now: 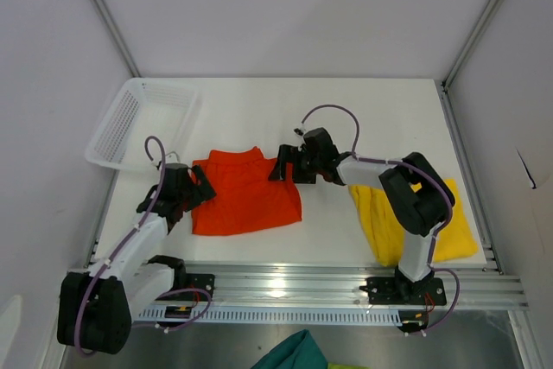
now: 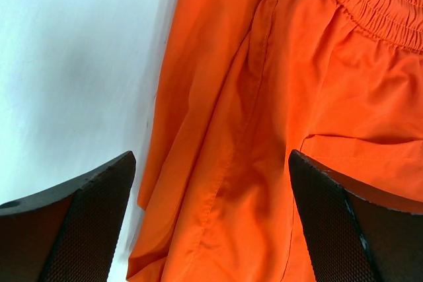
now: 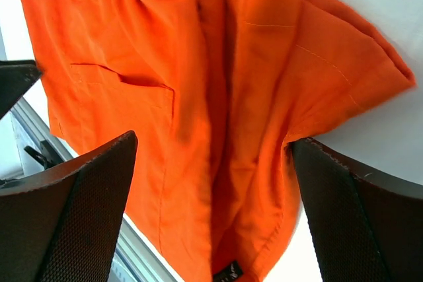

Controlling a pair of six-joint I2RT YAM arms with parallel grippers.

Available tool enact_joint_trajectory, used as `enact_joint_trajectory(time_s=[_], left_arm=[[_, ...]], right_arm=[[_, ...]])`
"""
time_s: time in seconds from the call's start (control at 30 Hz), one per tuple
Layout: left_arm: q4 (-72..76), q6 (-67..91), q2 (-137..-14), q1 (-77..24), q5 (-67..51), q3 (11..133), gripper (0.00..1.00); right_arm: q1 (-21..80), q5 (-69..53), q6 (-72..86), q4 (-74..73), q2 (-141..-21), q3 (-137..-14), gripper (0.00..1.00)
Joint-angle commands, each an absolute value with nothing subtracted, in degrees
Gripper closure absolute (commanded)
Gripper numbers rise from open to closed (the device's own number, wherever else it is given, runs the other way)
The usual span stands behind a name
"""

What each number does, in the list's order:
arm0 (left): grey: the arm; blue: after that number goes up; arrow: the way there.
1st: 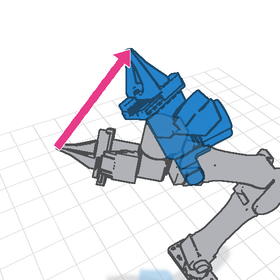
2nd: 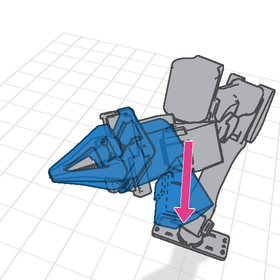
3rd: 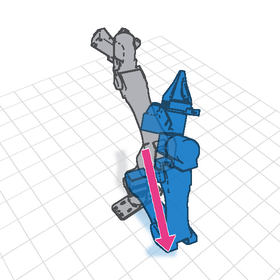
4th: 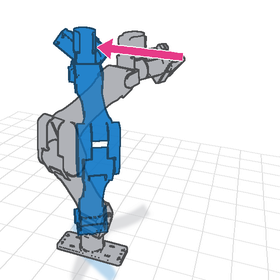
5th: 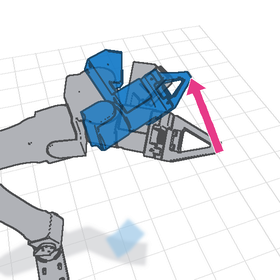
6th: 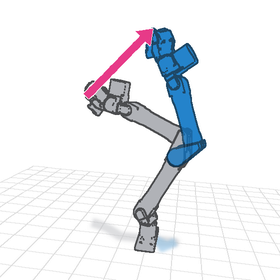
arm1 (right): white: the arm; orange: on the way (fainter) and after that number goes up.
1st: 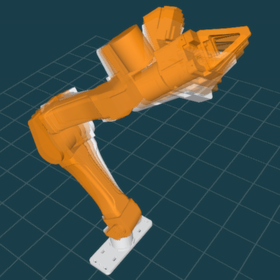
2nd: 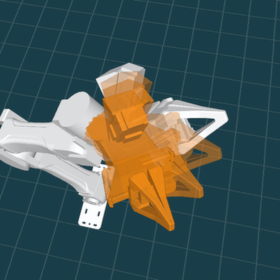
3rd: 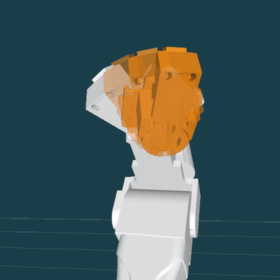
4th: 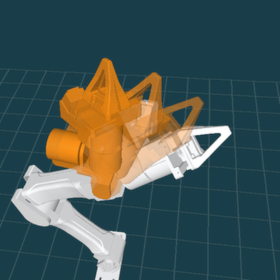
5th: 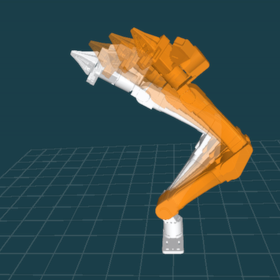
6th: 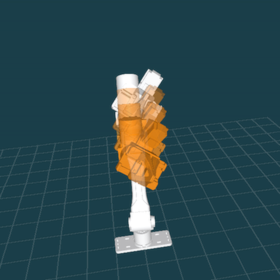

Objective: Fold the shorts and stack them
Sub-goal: Neatly place the folded shorts to the corner

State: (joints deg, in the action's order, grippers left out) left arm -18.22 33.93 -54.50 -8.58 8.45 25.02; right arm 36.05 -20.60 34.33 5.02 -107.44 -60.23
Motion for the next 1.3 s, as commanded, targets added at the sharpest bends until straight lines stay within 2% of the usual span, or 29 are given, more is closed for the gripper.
enact_joint_trajectory(time_s=[0.0, 0.1, 0.13, 0.2, 0.23, 0.3, 0.33, 0.43, 0.5, 0.7, 0.8, 0.83, 0.9, 0.93, 1.03, 1.1, 1.17, 1.2, 1.23, 1.27], left_arm=[[-15.1, 32.9, -55.7, -7.7, 6.5, 24.7, 0.01], [-14.5, 32.8, -58.4, -6.6, 4.8, 25.0, 0.01], [-14.3, 32.8, -58.5, -6.2, 3.8, 24.7, 0.01], [-13.5, 32.8, -57.8, -5.4, 3.1, 24.3, 0.01], [-13.3, 32.7, -57.5, -5.2, 2.5, 23.6, 0.01], [-12.8, 32.6, -57.3, -4.9, 2.3, 23.7, 0.01], [-12.7, 32.6, -57.5, -4.8, 2.0, 23.6, 0.01], [-12.5, 32.3, -59.4, -4.6, 1.5, 23.9, 0.01], [-12.0, 32.1, -61.1, -4.5, 0.6, 24.5, 0.01], [-9.5, 30.8, -61.8, -4.7, -3.5, 24.2, 0.09], [-8.8, 30.4, -62.8, -4.7, -4.5, 24.3, 0.21], [-8.8, 30.3, -63.5, -4.7, -4.7, 24.5, 0.31], [-8.7, 30.1, -66.3, -4.7, -5.4, 25.3, 0.39], [-8.6, 30.1, -67.4, -4.8, -6.4, 25.9, 0.51], [-8.1, 30.5, -71.4, -6.1, -7.1, 27.4, 0.63], [-9.0, 30.7, -73.6, -8.0, -6.1, 28.2, 0.66], [-9.6, 30.9, -74.3, -8.9, -4.0, 29.4, 0.74], [-9.3, 31.0, -73.8, -9.3, -3.9, 29.4, 0.8], [-9.0, 31.2, -73.5, -9.5, -4.0, 29.0, 0.96], [-8.7, 31.4, -72.9, -9.9, -3.4, 28.6, 1.0]], right_arm=[[38.1, -17.3, 33.4, -1.6, -111.0, -61.6, 0.02], [39.2, -13.6, 32.6, -5.1, -112.1, -63.6, 0.24], [39.5, -12.8, 32.4, -6.6, -112.3, -64.2, 0.36], [40.0, -10.6, 32.3, -7.8, -113.2, -65.6, 0.49], [40.1, -9.9, 32.3, -9.1, -113.5, -65.8, 0.61], [40.2, -8.8, 32.3, -9.8, -113.8, -66.4, 0.75], [40.2, -8.7, 32.4, -10.1, -113.9, -66.5, 0.87], [40.0, -7.9, 32.3, -10.8, -113.7, -66.9, 0.93], [40.1, -7.2, 31.9, -11.2, -113.5, -67.1, 0.93], [40.1, -7.2, 31.7, -11.4, -113.2, -67.2, 0.93], [40.0, -7.3, 31.9, -11.7, -113.1, -67.6, 0.98], [40.0, -7.3, 32.0, -11.9, -112.9, -67.6, 1.0], [39.9, -7.2, 31.9, -12.3, -112.1, -67.7, 1.0], [39.9, -6.9, 31.9, -12.5, -111.8, -67.8, 1.0], [40.0, -6.6, 31.8, -13.6, -110.8, -68.5, 1.0], [40.2, -6.5, 31.6, -14.2, -110.3, -68.8, 1.0], [40.3, -6.3, 31.8, -14.7, -110.0, -68.9, 1.0], [40.3, -6.1, 31.8, -14.9, -109.3, -68.7, 1.0], [40.3, -5.8, 31.9, -15.1, -108.9, -68.5, 1.0], [40.3, -5.5, 31.8, -15.5, -108.5, -68.4, 1.0]])
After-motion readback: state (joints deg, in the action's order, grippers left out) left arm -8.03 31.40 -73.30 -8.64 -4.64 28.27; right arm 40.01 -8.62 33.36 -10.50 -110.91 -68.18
